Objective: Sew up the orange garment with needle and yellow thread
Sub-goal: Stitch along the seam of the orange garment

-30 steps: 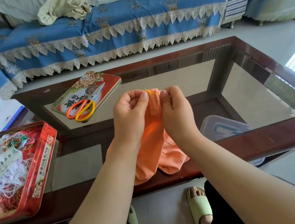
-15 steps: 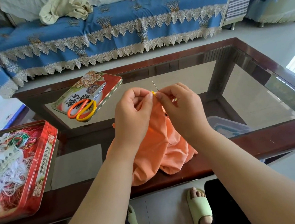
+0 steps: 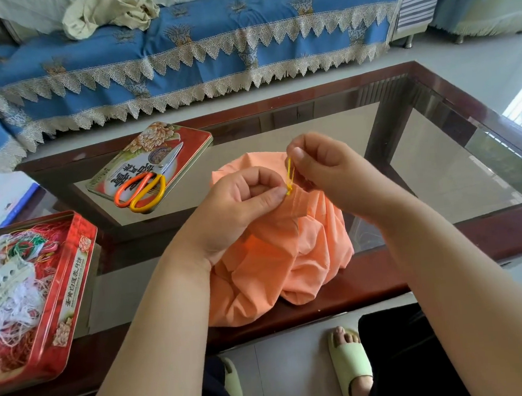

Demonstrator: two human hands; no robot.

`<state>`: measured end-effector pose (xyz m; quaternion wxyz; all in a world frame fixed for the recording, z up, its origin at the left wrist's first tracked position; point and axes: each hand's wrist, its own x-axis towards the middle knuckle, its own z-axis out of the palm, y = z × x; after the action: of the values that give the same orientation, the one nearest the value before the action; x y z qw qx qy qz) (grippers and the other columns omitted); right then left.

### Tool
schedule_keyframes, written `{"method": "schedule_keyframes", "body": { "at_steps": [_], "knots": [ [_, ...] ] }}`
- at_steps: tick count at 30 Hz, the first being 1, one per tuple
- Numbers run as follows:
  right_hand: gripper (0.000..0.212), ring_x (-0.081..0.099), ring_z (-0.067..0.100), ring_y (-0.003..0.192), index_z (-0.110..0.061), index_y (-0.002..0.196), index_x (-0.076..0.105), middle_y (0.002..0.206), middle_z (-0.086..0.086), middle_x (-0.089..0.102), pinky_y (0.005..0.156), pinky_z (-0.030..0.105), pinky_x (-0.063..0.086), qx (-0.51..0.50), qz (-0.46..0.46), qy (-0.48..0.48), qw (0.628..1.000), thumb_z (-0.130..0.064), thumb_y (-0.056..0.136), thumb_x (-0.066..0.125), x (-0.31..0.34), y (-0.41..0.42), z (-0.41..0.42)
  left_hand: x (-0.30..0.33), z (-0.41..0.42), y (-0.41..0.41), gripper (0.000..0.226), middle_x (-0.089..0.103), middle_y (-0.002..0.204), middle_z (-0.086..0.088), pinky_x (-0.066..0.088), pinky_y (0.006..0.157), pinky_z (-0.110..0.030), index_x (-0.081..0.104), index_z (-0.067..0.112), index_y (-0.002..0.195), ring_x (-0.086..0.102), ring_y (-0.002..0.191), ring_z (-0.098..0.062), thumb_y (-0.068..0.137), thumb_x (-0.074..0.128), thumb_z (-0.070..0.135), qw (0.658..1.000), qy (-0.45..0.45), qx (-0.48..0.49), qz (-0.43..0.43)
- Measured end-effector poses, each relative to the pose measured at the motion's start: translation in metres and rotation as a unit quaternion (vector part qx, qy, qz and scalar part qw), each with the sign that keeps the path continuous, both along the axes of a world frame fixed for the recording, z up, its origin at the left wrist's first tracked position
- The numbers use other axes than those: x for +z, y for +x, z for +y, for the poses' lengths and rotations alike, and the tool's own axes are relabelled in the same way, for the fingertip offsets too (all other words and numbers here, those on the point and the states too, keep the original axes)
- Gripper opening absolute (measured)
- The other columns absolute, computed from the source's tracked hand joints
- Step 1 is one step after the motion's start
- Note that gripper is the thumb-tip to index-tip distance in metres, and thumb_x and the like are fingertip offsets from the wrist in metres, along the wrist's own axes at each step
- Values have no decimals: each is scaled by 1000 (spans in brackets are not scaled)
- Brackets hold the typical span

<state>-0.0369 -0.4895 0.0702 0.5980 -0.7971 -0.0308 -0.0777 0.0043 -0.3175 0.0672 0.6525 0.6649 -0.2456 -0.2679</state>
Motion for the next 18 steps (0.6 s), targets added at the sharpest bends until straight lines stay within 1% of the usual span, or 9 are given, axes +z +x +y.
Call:
{"method": "schedule_keyframes", "body": {
  "at_steps": [3,7,8,10,12,13,14,16,18],
  "knots": [
    [19,49,13,52,-6,89,53,59,-7,55,49,22,43,-64,-40,30,997,-12,103,41,-3,5,8,2,-1,-4,8,70,72,5,51,65,-15,61,13,85,65,69,-4,78,62,16,1000,-12,-20,18],
    [21,42,14,37,-11,88,46,52,2,55,37,21,33,-102,70,188,974,-17,105,35,-7,15,-1,1,4,-1,7,69,74,5,51,67,-14,59,11,85,64,71,-4,84,66,8,997,-38,-48,41],
    [20,40,12,35,-12,88,44,49,2,53,35,20,31,-103,107,259,954,-17,105,34,-9,18,-7,0,6,0,6,69,76,4,51,68,-15,59,10,85,65,73,-5,83,64,7,996,-41,-58,50],
    [22,43,8,35,-12,86,44,47,1,51,33,17,35,-119,153,428,883,-15,105,33,-13,25,-18,-2,8,1,6,68,78,1,52,70,-16,61,10,85,65,75,-8,80,62,7,994,-42,-78,61],
    [22,61,10,45,-9,88,46,56,6,63,41,18,49,-146,132,578,792,-13,105,33,-15,28,-29,-3,9,2,7,68,79,-1,53,71,-17,65,13,83,64,76,-10,77,67,9,993,-36,-97,63],
    [20,70,16,59,-8,92,47,68,11,70,51,21,56,-160,105,619,762,-12,105,32,-18,30,-34,-3,10,3,9,68,79,0,53,72,-18,67,14,83,64,76,-10,77,71,9,992,-36,-104,61],
    [20,73,22,76,-9,95,46,82,16,72,63,26,60,-177,82,628,753,-13,105,30,-21,32,-39,-4,10,4,13,68,80,0,53,73,-17,67,15,83,64,77,-9,76,77,10,991,-37,-111,59],
    [22,68,27,104,-10,99,49,108,18,69,83,32,58,-238,60,573,782,-16,106,29,-27,39,-45,-4,11,5,19,69,81,2,53,75,-17,70,19,84,65,79,-8,71,82,25,989,-42,-125,60],
    [23,62,23,115,-8,109,54,121,13,65,91,31,54,-304,51,494,813,-17,105,33,-35,45,-52,-4,14,6,23,70,80,2,52,73,-17,71,22,83,66,77,-8,68,83,33,987,-41,-141,67]
  ]
}}
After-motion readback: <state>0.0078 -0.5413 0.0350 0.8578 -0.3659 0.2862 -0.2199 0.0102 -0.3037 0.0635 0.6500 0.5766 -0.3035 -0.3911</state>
